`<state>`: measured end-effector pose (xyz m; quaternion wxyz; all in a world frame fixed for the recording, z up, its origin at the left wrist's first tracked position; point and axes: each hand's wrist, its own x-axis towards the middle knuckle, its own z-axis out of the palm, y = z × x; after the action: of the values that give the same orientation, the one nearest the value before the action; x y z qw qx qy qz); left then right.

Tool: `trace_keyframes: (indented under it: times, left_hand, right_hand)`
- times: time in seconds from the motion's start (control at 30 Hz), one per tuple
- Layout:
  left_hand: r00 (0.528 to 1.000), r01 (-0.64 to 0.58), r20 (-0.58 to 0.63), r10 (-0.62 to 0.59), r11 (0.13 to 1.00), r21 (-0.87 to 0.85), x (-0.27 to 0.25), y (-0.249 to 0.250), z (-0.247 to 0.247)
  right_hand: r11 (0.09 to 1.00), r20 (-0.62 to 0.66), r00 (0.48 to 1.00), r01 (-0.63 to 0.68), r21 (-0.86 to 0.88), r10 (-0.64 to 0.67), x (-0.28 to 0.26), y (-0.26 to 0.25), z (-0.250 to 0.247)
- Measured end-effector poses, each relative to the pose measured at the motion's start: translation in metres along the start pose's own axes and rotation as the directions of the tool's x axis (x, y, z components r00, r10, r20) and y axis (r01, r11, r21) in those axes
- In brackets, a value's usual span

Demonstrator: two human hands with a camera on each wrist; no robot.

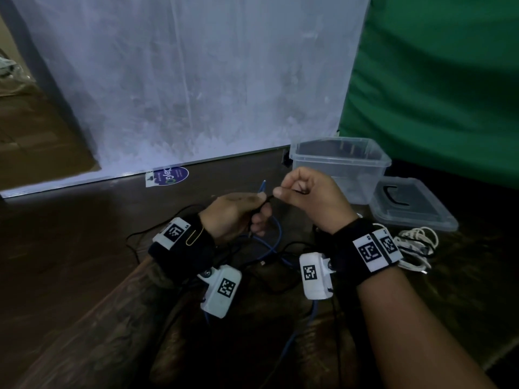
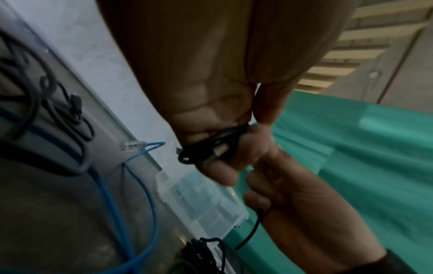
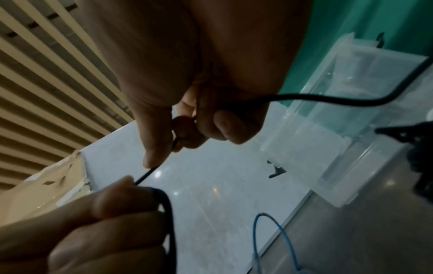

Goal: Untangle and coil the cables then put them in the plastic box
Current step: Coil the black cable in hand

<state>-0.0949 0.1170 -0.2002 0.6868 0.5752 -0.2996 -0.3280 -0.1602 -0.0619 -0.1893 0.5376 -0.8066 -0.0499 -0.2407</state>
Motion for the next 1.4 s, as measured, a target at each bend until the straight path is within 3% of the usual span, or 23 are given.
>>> trace_keyframes:
  times: [0.17, 0.3, 0.4, 0.5, 0.6, 0.67, 0.73, 0.83, 0.87, 0.9, 0.97, 1.03, 1.1, 1.17, 1.23, 1.3, 1.4]
  left_hand:
    - [0.998, -0.055, -0.034, 0.047, 0.957, -0.285, 0.005, 0.006, -0.012]
    - [0.989, -0.141, -0.1, 0.105, 0.859, -0.492, 0.004, 0.017, -0.031]
    - [0.985, -0.172, -0.116, 0.129, 0.824, -0.54, 0.005, 0.019, -0.04]
    - [0.981, -0.193, -0.133, 0.144, 0.822, -0.536, 0.004, 0.021, -0.039]
    - [0.979, -0.202, -0.142, 0.149, 0.826, -0.526, 0.003, 0.023, -0.037]
    - [0.979, -0.202, -0.135, 0.154, 0.826, -0.526, 0.002, 0.024, -0.036]
    - [0.978, -0.204, -0.139, 0.153, 0.827, -0.524, 0.001, 0.026, -0.035]
    - [0.978, -0.201, -0.15, 0.145, 0.851, -0.486, 0.002, 0.026, -0.035]
    - [0.978, -0.196, -0.157, 0.138, 0.868, -0.456, 0.002, 0.026, -0.034]
    - [0.978, -0.187, -0.166, 0.128, 0.887, -0.422, 0.002, 0.027, -0.032]
    - [0.978, -0.154, -0.187, 0.092, 0.925, -0.347, 0.002, 0.028, -0.028]
    - [0.978, -0.104, -0.203, 0.053, 0.962, -0.25, 0.002, 0.029, -0.025]
    - [0.97, -0.065, -0.239, 0.038, 0.992, -0.105, 0.003, 0.028, -0.023]
    - [0.955, -0.047, -0.289, 0.064, 0.997, 0.066, 0.003, 0.024, -0.019]
    - [0.953, -0.043, -0.291, 0.083, 0.989, 0.142, 0.002, 0.021, -0.016]
    - [0.978, -0.022, -0.205, 0.031, 0.999, 0.049, -0.001, 0.024, -0.017]
    - [0.994, 0.1, 0.069, -0.084, 0.952, -0.289, -0.008, 0.032, -0.024]
  right_hand:
    - [0.952, 0.187, 0.973, -0.074, -0.296, 0.133, -0.003, 0.01, -0.044]
    - [0.828, 0.176, 0.922, -0.209, -0.52, 0.344, -0.01, 0.017, -0.093]
    - [0.778, 0.075, 0.924, -0.27, -0.567, 0.376, -0.016, 0.017, -0.113]
    - [0.836, -0.039, 0.952, -0.287, -0.467, 0.305, -0.019, 0.009, -0.122]
    - [0.934, -0.112, 0.96, -0.277, -0.227, 0.257, -0.02, -0.007, -0.12]
    - [0.951, -0.039, 0.958, -0.288, -0.111, 0.285, -0.024, -0.017, -0.108]
    - [0.943, 0.122, 0.935, -0.328, -0.059, 0.333, -0.032, -0.024, -0.088]
    - [0.892, 0.35, 0.821, -0.432, -0.134, 0.451, -0.045, -0.022, -0.05]
    - [0.889, 0.404, 0.792, -0.406, -0.21, 0.457, -0.047, -0.02, -0.042]
    - [0.894, 0.421, 0.795, -0.335, -0.297, 0.437, -0.045, -0.017, -0.036]
    - [0.901, 0.35, 0.857, -0.257, -0.349, 0.379, -0.036, -0.016, -0.031]
    - [0.932, 0.212, 0.909, -0.34, -0.123, 0.359, -0.024, -0.023, -0.025]
    - [0.872, 0.229, 0.88, -0.457, 0.176, 0.415, -0.014, -0.033, -0.015]
    - [0.83, 0.328, 0.845, -0.505, 0.236, 0.421, -0.009, -0.043, 0.0]
    - [0.846, 0.344, 0.866, -0.46, 0.268, 0.362, -0.006, -0.045, 0.013]
    - [0.883, 0.224, 0.921, -0.375, 0.282, 0.319, 0.002, -0.041, 0.023]
    - [0.894, 0.087, 0.936, -0.351, 0.279, 0.34, 0.013, -0.027, 0.029]
